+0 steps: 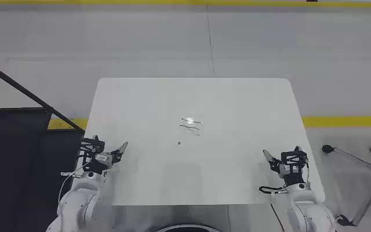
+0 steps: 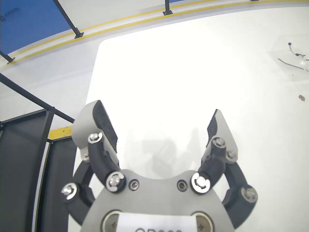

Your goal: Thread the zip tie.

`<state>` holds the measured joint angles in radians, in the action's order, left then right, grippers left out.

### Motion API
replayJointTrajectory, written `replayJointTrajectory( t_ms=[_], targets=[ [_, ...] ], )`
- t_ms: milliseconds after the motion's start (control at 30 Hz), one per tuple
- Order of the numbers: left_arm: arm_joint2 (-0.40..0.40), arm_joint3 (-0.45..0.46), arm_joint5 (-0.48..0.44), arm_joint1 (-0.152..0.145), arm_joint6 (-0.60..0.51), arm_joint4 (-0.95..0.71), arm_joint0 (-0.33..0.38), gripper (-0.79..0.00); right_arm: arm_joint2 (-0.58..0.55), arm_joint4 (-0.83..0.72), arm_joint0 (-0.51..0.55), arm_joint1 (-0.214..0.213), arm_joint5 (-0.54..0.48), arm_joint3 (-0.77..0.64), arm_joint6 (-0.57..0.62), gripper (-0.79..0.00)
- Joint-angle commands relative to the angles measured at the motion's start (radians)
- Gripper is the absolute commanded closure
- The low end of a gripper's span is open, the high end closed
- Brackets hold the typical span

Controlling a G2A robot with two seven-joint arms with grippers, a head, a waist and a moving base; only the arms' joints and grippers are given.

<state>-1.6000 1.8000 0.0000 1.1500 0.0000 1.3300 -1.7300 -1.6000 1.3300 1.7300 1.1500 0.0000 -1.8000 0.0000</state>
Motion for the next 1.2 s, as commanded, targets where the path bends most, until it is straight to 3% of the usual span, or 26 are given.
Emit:
replayJointTrajectory(
  t_ms=[0,300,467,967,1067,1167],
  targets=[
    [0.000,0.000,0.000,0.000,0.000,0.000,0.000,-0.785,0.000,0.000,0.000,0.000,0.000,0.000,0.000,-0.784],
    [-0.002,0.002,-0.015,0.002,0.010,-0.029,0.002,-0.785,0.000,0.000,0.000,0.000,0.000,0.000,0.000,-0.785],
    [-0.009,0.007,-0.069,0.005,-0.027,-0.125,0.029,-0.785,0.000,0.000,0.000,0.000,0.000,0.000,0.000,-0.785],
    [-0.013,-0.035,-0.260,0.003,-0.404,-0.588,0.242,-0.785,0.000,0.000,0.000,0.000,0.000,0.000,0.000,-0.785],
    [-0.011,-0.038,-0.259,-0.001,-0.475,-0.599,0.279,-0.785,0.000,0.000,0.000,0.000,0.000,0.000,0.000,-0.785],
    [-0.011,-0.038,-0.259,-0.001,-0.475,-0.599,0.279,-0.785,0.000,0.000,0.000,0.000,0.000,0.000,0.000,-0.785]
  ],
)
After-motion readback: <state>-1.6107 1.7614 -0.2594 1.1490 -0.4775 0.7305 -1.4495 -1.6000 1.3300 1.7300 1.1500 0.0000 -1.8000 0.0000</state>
